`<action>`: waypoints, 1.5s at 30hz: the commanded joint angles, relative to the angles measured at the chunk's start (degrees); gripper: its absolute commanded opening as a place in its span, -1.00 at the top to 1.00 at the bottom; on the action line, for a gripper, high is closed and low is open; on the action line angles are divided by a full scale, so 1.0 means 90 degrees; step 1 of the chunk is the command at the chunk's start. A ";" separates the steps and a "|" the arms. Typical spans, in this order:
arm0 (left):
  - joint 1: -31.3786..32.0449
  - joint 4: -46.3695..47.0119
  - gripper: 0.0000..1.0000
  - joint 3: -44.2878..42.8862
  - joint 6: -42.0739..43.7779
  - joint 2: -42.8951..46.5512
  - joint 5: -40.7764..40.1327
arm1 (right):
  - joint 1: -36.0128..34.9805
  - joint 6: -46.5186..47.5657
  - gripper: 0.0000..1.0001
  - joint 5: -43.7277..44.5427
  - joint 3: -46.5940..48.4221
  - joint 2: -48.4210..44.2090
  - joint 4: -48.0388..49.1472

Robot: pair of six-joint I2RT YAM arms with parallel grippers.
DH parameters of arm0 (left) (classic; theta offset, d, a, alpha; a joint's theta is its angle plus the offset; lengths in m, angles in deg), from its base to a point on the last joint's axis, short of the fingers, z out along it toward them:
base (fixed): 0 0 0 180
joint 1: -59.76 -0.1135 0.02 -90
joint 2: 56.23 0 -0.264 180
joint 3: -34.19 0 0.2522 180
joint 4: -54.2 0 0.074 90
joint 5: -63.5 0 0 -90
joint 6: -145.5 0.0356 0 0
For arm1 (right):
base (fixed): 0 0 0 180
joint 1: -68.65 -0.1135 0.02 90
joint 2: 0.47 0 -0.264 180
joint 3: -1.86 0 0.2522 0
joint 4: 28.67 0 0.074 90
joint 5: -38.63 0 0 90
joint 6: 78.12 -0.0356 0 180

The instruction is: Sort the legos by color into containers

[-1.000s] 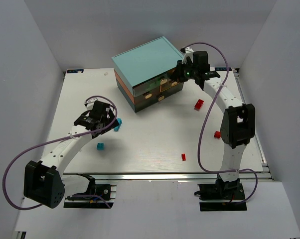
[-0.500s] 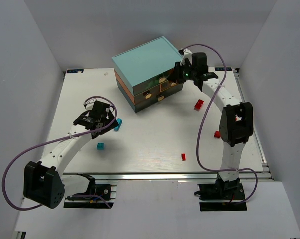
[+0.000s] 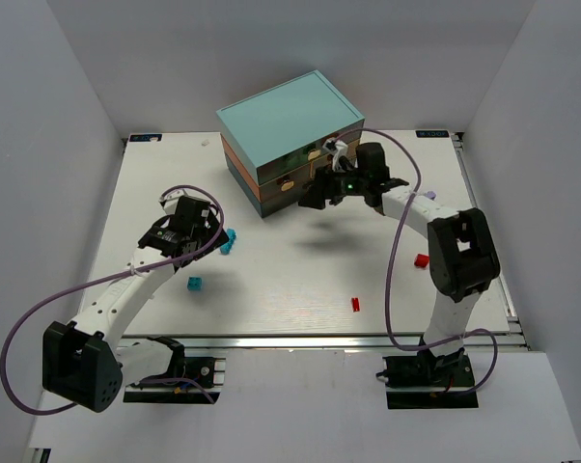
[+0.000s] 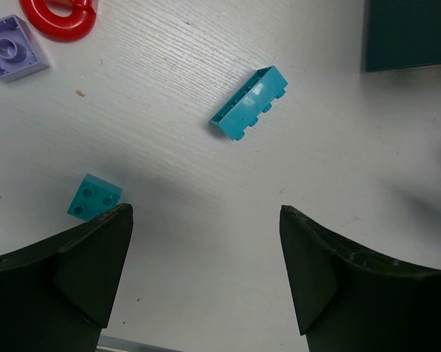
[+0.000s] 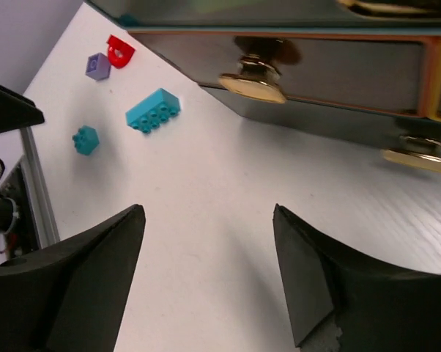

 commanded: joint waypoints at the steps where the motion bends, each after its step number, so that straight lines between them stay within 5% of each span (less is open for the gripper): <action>1: -0.0043 0.0014 -0.82 -0.0053 -0.0076 0.0148 0.0035 | -0.0267 -0.1560 -0.56 0.0718 0.0035 0.0017 0.0859; 4: -0.0043 0.0004 -0.83 -0.0024 -0.0154 0.0187 0.0054 | -0.0491 -0.2315 -0.78 0.1177 0.0045 0.0183 0.1102; 10: -0.0043 -0.0054 -0.84 0.0015 -0.0213 0.0323 0.0045 | -0.0687 -0.3313 -0.78 0.2233 0.0161 0.0349 0.1308; 17: -0.0043 -0.0103 -0.84 -0.0063 -0.0213 0.0265 0.0045 | -0.0765 -0.3665 -0.72 0.2351 0.0806 0.1052 0.1396; 32: -0.0043 -0.0103 -0.84 -0.0024 -0.0233 0.0265 0.0064 | -0.0970 -0.4524 -0.47 0.3162 0.0719 0.1141 0.2333; 45: -0.0043 -0.0357 -0.84 -0.0141 -0.0291 0.0353 0.0113 | -0.0990 -0.4964 0.04 0.3494 0.0523 0.1053 0.2646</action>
